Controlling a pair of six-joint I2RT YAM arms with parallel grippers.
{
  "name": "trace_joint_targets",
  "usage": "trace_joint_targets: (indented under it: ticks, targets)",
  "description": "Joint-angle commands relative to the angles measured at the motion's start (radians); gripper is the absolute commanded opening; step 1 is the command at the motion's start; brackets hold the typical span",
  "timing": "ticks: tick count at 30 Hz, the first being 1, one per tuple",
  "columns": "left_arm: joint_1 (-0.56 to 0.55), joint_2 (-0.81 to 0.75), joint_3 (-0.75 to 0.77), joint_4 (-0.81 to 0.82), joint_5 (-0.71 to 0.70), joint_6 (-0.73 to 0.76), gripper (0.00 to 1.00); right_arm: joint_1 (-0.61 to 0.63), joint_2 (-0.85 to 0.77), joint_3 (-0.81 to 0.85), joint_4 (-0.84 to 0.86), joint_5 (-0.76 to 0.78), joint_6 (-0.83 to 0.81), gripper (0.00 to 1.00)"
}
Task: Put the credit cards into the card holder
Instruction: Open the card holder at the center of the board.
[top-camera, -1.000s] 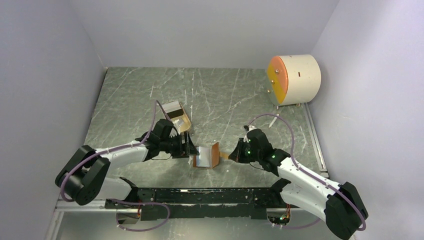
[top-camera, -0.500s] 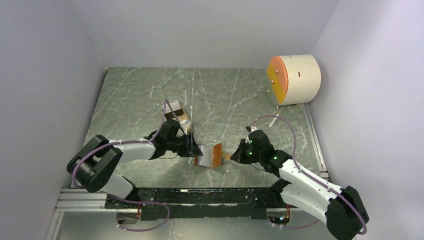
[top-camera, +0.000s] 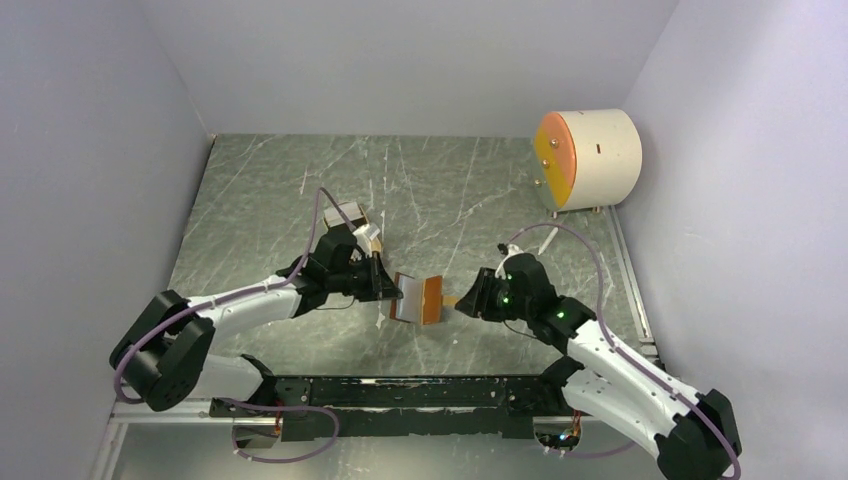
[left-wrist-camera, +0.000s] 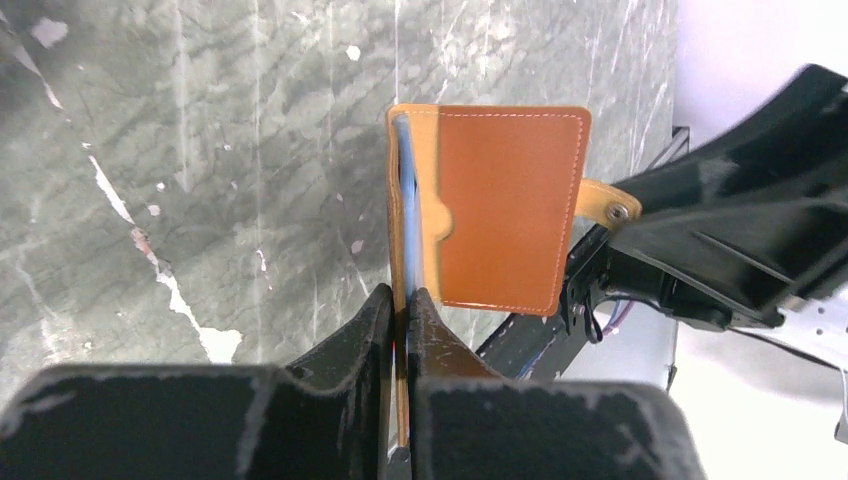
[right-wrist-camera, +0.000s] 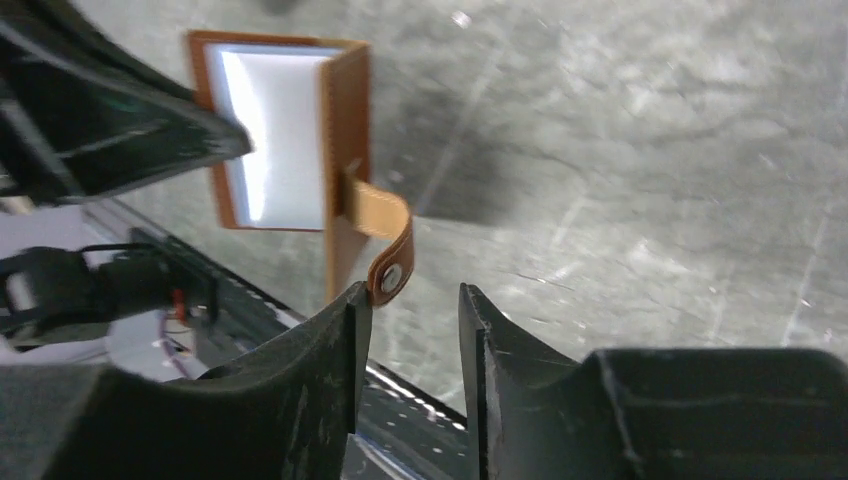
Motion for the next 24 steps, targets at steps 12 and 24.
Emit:
trace_joint_targets:
  ticks: [12, 24]
  targets:
    - [-0.013, -0.062, 0.091, -0.348, -0.143, 0.000, 0.11, 0.221, 0.179, 0.130, 0.304, -0.032, 0.198, 0.45]
    - [-0.014, -0.058, 0.069, -0.300, -0.069, -0.014, 0.16, 0.266, 0.544, 0.131, 0.480, -0.004, 0.096, 0.38]
